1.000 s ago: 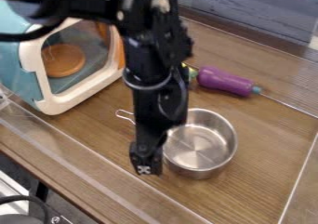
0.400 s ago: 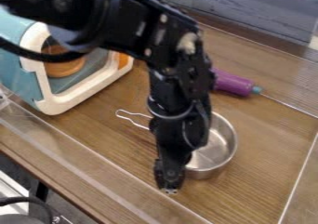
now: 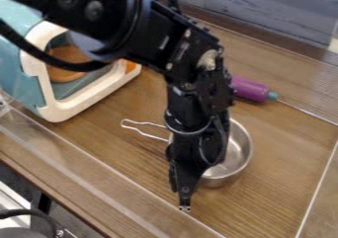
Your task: Remove the eggplant from inside the silver pot and put it on the table
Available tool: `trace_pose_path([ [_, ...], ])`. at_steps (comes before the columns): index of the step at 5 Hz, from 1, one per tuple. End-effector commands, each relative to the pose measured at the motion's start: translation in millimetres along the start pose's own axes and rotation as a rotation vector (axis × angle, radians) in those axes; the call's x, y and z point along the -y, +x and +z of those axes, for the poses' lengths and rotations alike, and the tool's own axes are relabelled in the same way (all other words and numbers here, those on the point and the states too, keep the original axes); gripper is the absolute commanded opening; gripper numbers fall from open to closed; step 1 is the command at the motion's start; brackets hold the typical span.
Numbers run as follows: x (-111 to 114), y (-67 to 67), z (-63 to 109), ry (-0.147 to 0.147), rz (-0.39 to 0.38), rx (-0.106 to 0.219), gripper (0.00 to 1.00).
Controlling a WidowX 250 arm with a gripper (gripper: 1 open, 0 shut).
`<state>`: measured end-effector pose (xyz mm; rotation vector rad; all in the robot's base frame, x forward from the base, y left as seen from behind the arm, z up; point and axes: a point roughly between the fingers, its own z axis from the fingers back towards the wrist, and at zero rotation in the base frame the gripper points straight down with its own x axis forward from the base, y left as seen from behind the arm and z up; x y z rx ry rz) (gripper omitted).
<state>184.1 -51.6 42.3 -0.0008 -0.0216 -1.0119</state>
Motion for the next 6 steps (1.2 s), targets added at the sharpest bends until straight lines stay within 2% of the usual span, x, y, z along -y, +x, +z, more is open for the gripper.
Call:
trace_pose_path([
  [1, -12.4, 4.2, 5.2, 0.025, 0.013, 0.033, 0.00],
  [3, -22.7, -0.1, 2.5, 0.021, 0.040, 0.044, 0.00],
  [4, -21.3, -4.4, -0.8, 0.015, -0.017, 0.049, 0.00],
  [5, -19.8, -0.9, -0.2, -0.010, 0.001, 0.047, 1.00],
  [6, -19.2, 2.4, 0.3, -0.028, 0.016, 0.042, 1.00],
])
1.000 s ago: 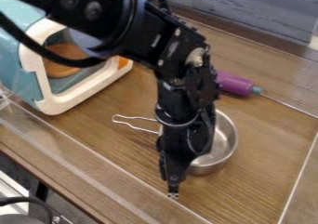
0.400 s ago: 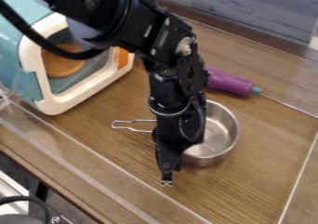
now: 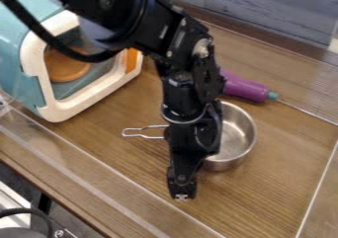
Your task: Remove the eggplant from inside the silver pot and put it on the table
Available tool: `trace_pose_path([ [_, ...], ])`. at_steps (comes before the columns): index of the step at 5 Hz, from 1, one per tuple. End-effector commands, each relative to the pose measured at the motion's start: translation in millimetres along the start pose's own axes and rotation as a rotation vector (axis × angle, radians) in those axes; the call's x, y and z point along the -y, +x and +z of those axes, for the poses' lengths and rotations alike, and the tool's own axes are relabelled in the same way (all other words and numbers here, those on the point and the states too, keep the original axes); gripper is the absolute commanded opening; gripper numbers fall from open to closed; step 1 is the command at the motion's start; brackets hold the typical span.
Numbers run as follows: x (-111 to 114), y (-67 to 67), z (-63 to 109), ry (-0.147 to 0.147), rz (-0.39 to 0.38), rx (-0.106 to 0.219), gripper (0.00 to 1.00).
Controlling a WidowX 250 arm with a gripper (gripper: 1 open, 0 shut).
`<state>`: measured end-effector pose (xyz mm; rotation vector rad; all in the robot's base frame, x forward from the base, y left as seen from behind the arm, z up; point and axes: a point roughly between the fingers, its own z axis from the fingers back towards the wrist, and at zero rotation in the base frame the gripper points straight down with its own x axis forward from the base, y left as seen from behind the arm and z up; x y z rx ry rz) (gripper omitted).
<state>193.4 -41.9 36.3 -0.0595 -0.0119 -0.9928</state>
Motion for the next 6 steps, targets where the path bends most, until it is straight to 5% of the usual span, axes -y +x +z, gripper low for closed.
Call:
trace_pose_path([
  [1, 1.2, 6.2, 6.3, 0.012, -0.057, 0.031, 1.00],
  [2, 8.0, 6.6, 3.8, 0.006, -0.111, 0.034, 1.00],
  [4, -0.3, 2.5, 10.5, 0.015, -0.097, 0.046, 1.00],
  [6, 3.4, 4.5, -0.4, 0.012, 0.004, 0.063, 1.00],
])
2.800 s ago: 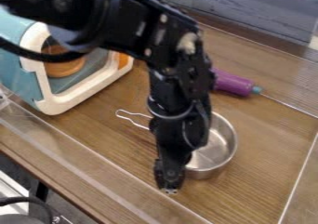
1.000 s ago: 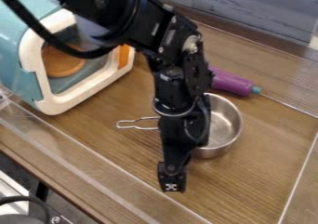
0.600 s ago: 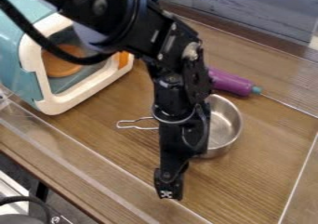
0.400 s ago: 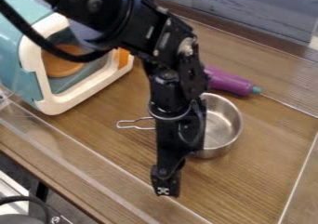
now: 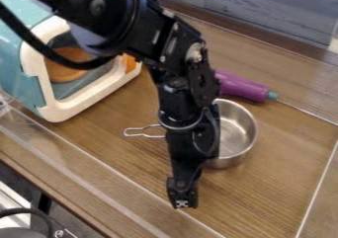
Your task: Remove the eggplant from inside the silver pot and put it on the table
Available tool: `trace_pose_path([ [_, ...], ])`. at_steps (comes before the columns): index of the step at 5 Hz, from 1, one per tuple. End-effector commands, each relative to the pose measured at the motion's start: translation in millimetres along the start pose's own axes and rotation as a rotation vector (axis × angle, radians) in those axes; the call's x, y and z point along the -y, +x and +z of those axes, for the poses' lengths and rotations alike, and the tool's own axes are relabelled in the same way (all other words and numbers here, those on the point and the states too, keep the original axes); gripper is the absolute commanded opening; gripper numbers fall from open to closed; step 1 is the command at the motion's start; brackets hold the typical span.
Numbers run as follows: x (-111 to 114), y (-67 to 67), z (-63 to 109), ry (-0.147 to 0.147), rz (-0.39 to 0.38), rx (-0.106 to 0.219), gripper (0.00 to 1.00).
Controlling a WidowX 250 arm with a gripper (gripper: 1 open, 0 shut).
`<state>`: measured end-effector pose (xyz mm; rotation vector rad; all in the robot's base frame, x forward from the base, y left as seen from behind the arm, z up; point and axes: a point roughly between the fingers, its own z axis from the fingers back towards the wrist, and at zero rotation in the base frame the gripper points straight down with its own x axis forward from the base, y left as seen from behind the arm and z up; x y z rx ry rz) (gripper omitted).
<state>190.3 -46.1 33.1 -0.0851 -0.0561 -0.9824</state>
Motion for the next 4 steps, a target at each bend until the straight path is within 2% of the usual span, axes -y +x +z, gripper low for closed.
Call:
trace_pose_path([
  [1, 1.7, 3.3, 6.7, 0.009, -0.003, 0.019, 1.00],
  [2, 4.4, 3.8, 11.3, 0.010, 0.002, 0.024, 1.00],
  [3, 4.0, 4.5, 15.2, 0.002, -0.017, 0.029, 0.00],
  [4, 4.0, 5.8, 20.2, -0.008, -0.040, 0.034, 1.00],
])
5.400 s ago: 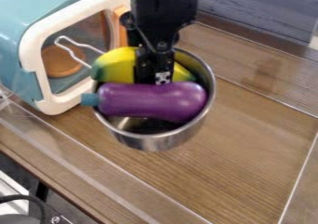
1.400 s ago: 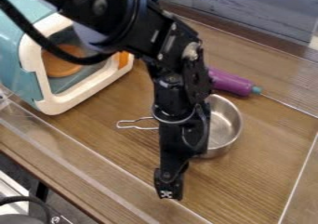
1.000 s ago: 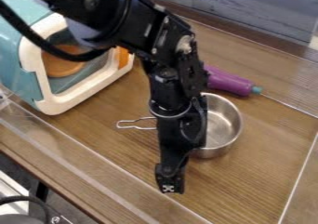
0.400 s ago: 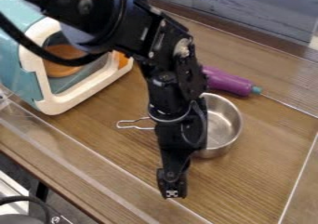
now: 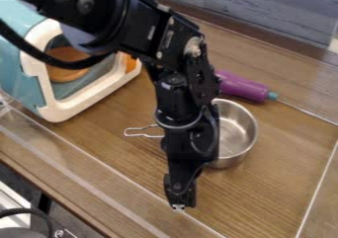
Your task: Remove the eggplant from inside the silver pot and put it on the table
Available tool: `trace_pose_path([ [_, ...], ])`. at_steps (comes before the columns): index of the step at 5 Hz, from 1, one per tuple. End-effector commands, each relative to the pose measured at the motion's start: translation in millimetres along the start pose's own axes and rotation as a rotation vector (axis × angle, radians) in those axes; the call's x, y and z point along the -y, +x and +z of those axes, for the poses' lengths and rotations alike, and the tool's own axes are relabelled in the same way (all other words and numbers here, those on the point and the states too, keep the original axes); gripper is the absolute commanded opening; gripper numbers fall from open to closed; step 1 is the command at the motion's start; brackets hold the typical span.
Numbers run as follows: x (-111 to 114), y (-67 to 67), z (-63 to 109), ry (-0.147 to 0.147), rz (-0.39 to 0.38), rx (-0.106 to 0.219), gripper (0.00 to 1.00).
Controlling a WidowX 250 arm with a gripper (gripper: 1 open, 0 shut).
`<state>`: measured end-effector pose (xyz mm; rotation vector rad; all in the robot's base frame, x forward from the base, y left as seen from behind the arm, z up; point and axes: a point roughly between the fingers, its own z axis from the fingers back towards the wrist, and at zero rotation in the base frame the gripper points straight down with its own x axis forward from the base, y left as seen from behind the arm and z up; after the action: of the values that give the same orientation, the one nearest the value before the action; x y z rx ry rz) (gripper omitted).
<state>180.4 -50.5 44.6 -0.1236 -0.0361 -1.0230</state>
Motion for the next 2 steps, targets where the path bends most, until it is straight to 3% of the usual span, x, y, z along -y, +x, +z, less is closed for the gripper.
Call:
trace_pose_path([
  [1, -1.2, 6.4, 5.1, 0.029, 0.024, 0.045, 1.00],
  [2, 3.1, 6.1, -1.0, 0.030, 0.061, 0.053, 1.00],
])
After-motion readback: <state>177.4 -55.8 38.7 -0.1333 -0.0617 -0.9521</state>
